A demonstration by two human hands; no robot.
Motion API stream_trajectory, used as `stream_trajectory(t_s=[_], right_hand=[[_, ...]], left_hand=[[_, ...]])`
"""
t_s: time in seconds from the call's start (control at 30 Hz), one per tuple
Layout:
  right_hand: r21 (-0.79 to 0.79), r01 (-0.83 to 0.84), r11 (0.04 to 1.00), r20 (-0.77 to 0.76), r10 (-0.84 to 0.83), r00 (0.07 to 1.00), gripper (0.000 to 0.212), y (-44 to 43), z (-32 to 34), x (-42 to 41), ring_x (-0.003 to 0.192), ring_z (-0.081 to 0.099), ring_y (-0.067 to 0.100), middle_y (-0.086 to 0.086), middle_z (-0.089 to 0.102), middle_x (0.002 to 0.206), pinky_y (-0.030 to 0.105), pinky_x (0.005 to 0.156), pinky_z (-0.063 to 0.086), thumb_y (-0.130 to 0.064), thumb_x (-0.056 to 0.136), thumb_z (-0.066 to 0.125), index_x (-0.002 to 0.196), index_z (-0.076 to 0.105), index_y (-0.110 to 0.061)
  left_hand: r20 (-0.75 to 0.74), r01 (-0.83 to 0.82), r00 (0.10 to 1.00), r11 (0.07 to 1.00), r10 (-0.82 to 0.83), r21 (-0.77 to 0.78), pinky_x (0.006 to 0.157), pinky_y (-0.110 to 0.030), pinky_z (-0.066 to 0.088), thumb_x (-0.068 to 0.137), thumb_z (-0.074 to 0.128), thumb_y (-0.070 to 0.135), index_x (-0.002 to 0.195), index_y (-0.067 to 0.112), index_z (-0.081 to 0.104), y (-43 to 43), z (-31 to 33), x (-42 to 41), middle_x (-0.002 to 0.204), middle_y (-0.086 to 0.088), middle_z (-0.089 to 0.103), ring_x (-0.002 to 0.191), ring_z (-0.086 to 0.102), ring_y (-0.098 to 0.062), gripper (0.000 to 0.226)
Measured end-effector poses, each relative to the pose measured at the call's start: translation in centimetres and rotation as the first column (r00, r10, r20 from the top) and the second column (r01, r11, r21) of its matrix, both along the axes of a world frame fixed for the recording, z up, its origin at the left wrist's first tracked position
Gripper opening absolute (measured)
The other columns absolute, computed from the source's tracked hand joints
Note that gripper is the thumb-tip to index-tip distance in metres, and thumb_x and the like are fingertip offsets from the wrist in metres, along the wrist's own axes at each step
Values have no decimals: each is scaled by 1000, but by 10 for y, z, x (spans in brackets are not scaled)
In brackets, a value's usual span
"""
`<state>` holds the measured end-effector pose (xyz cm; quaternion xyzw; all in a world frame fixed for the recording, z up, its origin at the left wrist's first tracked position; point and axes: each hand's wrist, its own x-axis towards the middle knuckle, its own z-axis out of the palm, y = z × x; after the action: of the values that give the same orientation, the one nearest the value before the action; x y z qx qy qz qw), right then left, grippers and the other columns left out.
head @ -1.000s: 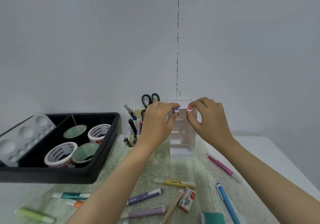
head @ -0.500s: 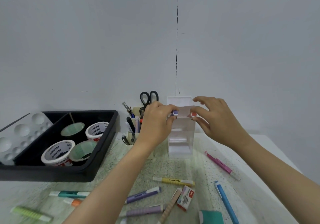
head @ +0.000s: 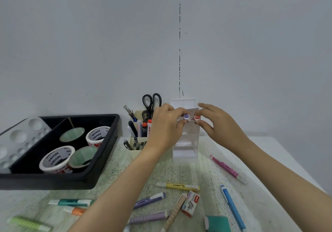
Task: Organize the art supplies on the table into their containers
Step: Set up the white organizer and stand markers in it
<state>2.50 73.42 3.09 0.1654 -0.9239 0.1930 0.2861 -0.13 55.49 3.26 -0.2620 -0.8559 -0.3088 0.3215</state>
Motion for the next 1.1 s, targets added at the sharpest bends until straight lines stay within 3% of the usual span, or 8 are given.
stream_trajectory(t_s=[0.2,0.33,0.47,0.57,0.73,0.9,1.0,1.1], right_hand=[[-76,-23,997,31,25,999,12,0,0,3,128,48,17,3,53,136,29,95,40,-22,93,58,102,65,-20],[-92,-40,995,41,44,998,13,1,1,4,129,45,12,0,52,137,24,95,37,-23,93,57,104,64,-23],[-94,-49,994,43,53,998,10,1,0,3,130,45,12,-1,52,138,31,97,43,-24,93,56,101,63,-22],[-84,-39,996,51,43,998,12,2,-1,2,130,45,13,-1,50,140,33,97,44,-26,94,54,102,62,-23],[-77,-27,997,50,31,998,12,2,-2,2,128,47,14,-1,50,140,31,93,44,-27,94,54,101,62,-21],[-84,-34,996,37,38,999,11,1,-3,1,123,52,16,1,52,138,30,90,44,-25,94,55,100,62,-20],[-98,-39,994,29,42,999,11,0,-4,2,114,57,17,1,51,138,29,88,45,-23,93,56,101,63,-19],[-128,-57,990,26,61,998,13,1,-5,3,106,59,13,0,52,138,32,87,48,-23,94,55,103,64,-20]], left_hand=[[19,29,999,995,-27,-94,76,-31,31,81,63,16,93,15,69,14,1,-3,77,-1,64,81,50,-20,13],[8,35,999,995,-34,-91,76,-33,35,81,60,20,93,14,69,13,2,-1,74,1,64,78,48,-18,16],[-2,48,999,999,-48,-25,83,-23,25,84,65,21,106,16,65,8,8,1,86,3,65,89,48,-17,22],[-20,95,995,995,-95,29,81,-20,25,79,68,21,95,17,66,3,7,2,82,10,67,89,52,-17,17],[78,126,988,988,-133,88,87,-6,23,78,69,29,89,28,65,-5,3,3,89,6,62,93,51,-16,11],[83,115,990,993,-114,-2,81,-16,30,80,72,25,88,20,67,0,7,2,83,12,49,86,42,-12,11],[85,96,992,993,-90,-62,83,-28,34,80,71,25,87,19,66,6,4,-7,85,2,56,84,49,-19,11],[79,70,995,995,-64,-75,79,-29,34,82,69,26,88,18,65,10,0,-9,83,-2,56,81,50,-22,11]])
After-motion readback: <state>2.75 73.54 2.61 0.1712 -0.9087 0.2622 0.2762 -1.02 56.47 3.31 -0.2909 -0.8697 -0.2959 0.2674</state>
